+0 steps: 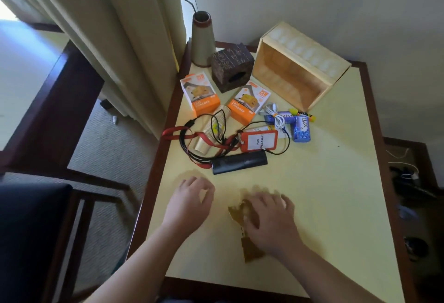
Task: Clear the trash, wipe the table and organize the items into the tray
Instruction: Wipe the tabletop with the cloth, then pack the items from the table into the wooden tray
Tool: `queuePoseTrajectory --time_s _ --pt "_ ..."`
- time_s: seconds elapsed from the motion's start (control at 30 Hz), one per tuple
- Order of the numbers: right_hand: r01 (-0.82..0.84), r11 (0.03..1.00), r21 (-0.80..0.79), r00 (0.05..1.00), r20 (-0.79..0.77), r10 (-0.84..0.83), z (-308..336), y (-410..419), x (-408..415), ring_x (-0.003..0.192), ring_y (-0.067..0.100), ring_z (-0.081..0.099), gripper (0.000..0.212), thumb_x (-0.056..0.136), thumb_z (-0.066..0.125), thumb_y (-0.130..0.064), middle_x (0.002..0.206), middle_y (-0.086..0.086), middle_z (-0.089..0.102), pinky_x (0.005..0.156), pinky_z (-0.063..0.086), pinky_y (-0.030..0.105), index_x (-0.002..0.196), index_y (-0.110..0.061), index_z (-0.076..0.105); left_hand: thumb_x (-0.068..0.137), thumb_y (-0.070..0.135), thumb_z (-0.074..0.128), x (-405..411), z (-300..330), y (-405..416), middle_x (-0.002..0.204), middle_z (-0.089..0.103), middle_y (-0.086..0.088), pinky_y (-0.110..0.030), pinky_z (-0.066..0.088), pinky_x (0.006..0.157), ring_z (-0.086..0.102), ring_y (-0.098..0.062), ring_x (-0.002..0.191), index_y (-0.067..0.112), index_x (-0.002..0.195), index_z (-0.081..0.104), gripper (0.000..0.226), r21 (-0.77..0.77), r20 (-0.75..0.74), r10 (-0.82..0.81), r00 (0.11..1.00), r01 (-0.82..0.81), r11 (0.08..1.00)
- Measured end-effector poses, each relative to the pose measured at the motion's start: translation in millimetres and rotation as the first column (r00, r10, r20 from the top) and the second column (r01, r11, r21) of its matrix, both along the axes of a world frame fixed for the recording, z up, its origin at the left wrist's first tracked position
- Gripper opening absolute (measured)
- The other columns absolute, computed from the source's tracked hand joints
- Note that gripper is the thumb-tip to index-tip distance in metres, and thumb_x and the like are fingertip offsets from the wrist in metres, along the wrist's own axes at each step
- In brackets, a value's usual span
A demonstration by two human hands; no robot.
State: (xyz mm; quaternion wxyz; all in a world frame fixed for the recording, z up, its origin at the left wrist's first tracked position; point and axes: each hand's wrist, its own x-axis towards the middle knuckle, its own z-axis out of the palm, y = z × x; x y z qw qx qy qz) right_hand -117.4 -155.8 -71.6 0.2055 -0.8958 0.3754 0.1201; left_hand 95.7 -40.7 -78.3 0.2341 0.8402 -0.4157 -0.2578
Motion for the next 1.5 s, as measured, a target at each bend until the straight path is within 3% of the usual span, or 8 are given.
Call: queuePoseTrajectory --time_s 0.1,0.17,0.4,0.63,0.73,0.87,1.1,1.5 --pt "0.017 1.000 -0.021 0.994 0.104 -0.015 10 -35 37 0.141 0.019 0.037 0.056 0.097 0.053 -0.039 0.152 -0.006 0.045 0.120 0.027 0.041 0.152 -0.034 0.043 0.101 0.048 0.057 17 10 -23 0.114 0.059 0.014 -0.031 0.050 0.088 0.053 -0.012 0.113 0.033 0.119 0.060 0.024 -0.027 0.028 0.156 0.987 -0.156 0.987" --pt "-0.064 0.997 -0.050 0.991 0.114 0.069 11 -57 60 0.146 0.021 0.034 0.062 0.097 0.057 -0.030 0.160 -0.003 0.039 0.118 0.034 0.041 0.156 -0.031 0.039 0.100 0.051 0.059 28 17 -42 0.130 0.055 0.005 -0.036 0.049 0.098 0.048 -0.020 0.126 0.031 0.137 0.052 0.042 0.016 0.040 0.224 0.974 -0.225 0.974" --pt "-0.302 0.939 -0.164 0.951 -0.126 0.284 0 -100 88 0.149 0.026 0.031 0.070 0.100 0.061 -0.023 0.157 0.001 0.041 0.117 0.034 0.046 0.160 -0.033 0.028 0.102 0.047 0.057 56 21 -97 0.163 0.035 -0.011 -0.052 0.035 0.118 0.030 -0.039 0.151 0.030 0.164 0.020 0.074 0.222 -0.003 0.191 0.982 -0.185 0.957" --pt "-0.293 0.936 -0.197 0.948 -0.191 0.256 0 -116 66 0.143 0.030 0.036 0.062 0.098 0.065 -0.023 0.162 0.010 0.031 0.112 0.039 0.045 0.153 -0.018 0.039 0.099 0.037 0.063 51 -2 -106 0.149 0.051 -0.008 -0.049 0.042 0.111 0.042 -0.035 0.140 0.020 0.152 0.040 0.060 0.226 0.050 0.181 0.982 -0.187 0.956" --pt "-0.268 0.938 -0.219 0.959 -0.159 0.236 2 -132 31 0.126 0.030 0.048 0.051 0.101 0.057 -0.029 0.148 0.013 0.044 0.098 0.044 0.042 0.148 -0.014 0.044 0.101 0.032 0.062 38 -4 -112 0.144 0.053 -0.009 -0.048 0.045 0.109 0.045 -0.034 0.137 0.014 0.146 0.044 0.052 0.186 0.039 0.225 0.974 -0.228 0.956" --pt "-0.110 0.963 -0.245 0.993 -0.071 0.096 5 -159 -23 0.104 0.027 0.053 0.047 0.097 0.056 -0.046 0.116 0.004 0.053 0.085 0.049 0.041 0.136 -0.018 0.054 0.103 0.033 0.058 10 -3 -122 0.141 0.054 -0.009 -0.048 0.047 0.109 0.049 -0.032 0.132 0.013 0.145 0.047 0.048 0.141 -0.020 0.296 0.955 -0.290 0.947" --pt "0.367 0.917 -0.159 0.926 -0.030 -0.376 0 -183 -94 0.092 0.026 0.053 0.039 0.092 0.060 -0.052 0.095 0.000 0.046 0.076 0.052 0.040 0.107 -0.017 0.063 0.103 0.039 0.053 -47 -3 -134 0.119 0.057 -0.002 -0.041 0.051 0.093 0.056 -0.028 0.114 0.013 0.131 0.056 0.038 0.054 -0.118 0.369 0.922 -0.365 0.929" --pt "0.452 0.890 0.062 0.891 0.014 -0.453 -7 -154 -78 0.074 0.017 0.062 0.041 0.087 0.066 -0.060 0.090 -0.003 0.051 0.073 0.058 0.039 0.094 -0.020 0.066 0.098 0.061 0.053 -81 9 -154 0.108 0.065 -0.001 -0.039 0.052 0.078 0.059 -0.023 0.099 0.014 0.114 0.057 0.050 0.198 -0.054 0.360 0.932 -0.343 0.918"
